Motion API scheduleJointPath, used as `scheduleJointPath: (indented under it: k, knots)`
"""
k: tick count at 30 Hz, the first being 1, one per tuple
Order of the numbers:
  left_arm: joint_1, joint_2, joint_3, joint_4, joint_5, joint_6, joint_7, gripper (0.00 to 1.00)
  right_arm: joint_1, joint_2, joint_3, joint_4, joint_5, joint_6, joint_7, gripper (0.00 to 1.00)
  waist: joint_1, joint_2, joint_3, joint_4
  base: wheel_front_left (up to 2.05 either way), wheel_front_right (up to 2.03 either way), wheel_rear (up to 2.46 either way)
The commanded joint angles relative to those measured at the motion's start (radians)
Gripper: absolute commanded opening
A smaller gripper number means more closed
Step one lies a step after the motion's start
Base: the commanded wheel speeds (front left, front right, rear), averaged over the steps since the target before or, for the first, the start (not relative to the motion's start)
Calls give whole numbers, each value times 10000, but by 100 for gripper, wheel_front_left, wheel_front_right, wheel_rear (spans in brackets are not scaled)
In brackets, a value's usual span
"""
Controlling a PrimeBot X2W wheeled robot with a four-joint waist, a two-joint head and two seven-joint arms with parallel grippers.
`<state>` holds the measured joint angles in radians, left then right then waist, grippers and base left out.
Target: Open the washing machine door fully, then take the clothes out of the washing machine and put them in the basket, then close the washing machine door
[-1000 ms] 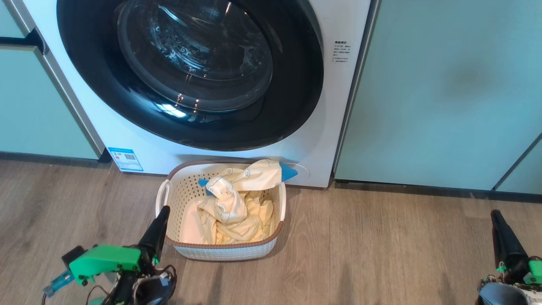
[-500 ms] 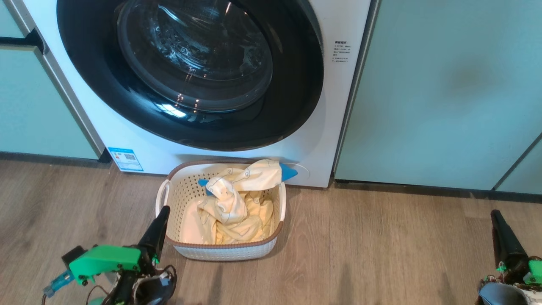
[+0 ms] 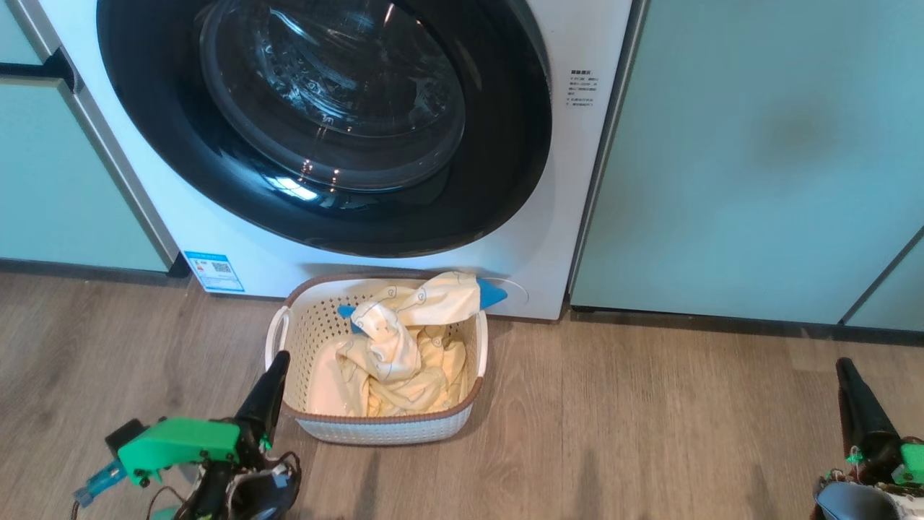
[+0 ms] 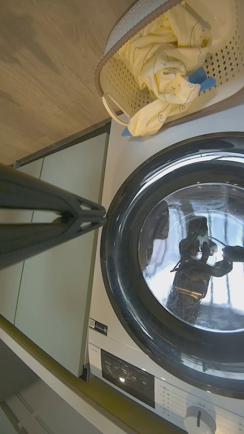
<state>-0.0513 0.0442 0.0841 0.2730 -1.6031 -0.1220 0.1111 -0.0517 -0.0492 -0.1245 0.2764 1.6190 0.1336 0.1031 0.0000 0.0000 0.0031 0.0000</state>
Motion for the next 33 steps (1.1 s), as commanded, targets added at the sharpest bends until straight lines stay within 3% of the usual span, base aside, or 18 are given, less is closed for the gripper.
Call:
scheduleJointPath:
  k: [1, 33]
  knots:
    - [-567, 60, 298, -278, -54, -86, 22, 0, -557, -54, 159, -319, -62, -29, 60, 0, 0, 0, 0, 0, 0, 0, 0]
    - [-567, 60, 297, -279, -55, -86, 21, 0, -559, -36, 134, -318, -83, -29, 80, 0, 0, 0, 0, 0, 0, 0, 0]
